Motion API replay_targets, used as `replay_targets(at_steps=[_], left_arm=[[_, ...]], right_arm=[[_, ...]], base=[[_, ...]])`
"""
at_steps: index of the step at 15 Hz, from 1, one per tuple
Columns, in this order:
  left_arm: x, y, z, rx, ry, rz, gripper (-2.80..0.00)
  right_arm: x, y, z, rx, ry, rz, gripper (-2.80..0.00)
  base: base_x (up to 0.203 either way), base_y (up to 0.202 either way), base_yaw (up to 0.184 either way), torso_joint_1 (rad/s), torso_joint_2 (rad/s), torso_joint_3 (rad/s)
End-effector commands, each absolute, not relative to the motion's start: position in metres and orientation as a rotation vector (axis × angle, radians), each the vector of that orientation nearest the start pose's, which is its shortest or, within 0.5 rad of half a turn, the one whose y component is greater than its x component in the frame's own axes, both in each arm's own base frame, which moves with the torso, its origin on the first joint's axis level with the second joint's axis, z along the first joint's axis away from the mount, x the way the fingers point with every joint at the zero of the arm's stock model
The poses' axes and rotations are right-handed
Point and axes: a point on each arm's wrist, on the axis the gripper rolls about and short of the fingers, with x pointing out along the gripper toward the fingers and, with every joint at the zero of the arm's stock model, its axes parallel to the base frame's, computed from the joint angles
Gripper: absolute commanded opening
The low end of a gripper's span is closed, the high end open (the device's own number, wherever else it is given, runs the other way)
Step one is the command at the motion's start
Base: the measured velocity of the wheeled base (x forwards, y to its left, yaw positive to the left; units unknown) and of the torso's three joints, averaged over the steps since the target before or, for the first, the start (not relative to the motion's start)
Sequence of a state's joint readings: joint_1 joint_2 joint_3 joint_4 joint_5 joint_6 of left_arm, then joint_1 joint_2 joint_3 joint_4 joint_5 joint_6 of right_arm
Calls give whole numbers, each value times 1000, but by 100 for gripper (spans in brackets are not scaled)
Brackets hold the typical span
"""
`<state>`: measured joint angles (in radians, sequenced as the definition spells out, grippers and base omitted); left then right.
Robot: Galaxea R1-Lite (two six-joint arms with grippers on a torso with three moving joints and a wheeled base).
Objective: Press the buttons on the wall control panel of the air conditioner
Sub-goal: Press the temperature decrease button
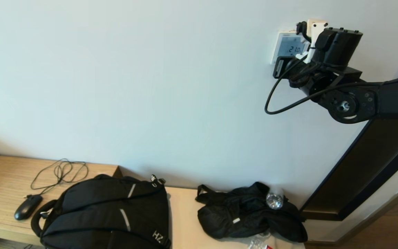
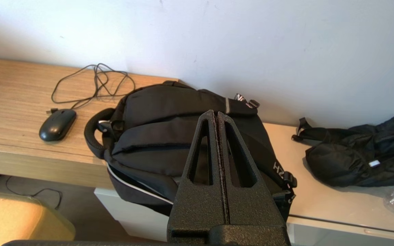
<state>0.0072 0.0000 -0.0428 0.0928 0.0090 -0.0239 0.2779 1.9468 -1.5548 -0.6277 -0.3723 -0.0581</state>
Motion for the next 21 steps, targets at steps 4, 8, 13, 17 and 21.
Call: replay_targets(at_steps=[4, 8, 13, 17, 21], left_arm=[[-26, 0, 78, -24, 50, 17, -280], [-26, 0, 78, -25, 50, 18, -280], [-26, 0, 78, -24, 50, 17, -280], [-26, 0, 78, -24, 50, 17, -280], [-26, 0, 78, -24, 50, 18, -280]], right_arm=[[386, 103, 298, 5, -197, -99, -280], [386, 102, 296, 4, -191, -99, -280], [387, 100, 296, 3, -190, -104, -280], [387, 100, 296, 2, -190, -104, -280], [388, 102, 296, 4, -191, -98, -280]], base=[[0, 0, 0, 0, 0, 0], [0, 0, 0, 0, 0, 0], [0, 0, 0, 0, 0, 0], [0, 0, 0, 0, 0, 0], [0, 0, 0, 0, 0, 0]])
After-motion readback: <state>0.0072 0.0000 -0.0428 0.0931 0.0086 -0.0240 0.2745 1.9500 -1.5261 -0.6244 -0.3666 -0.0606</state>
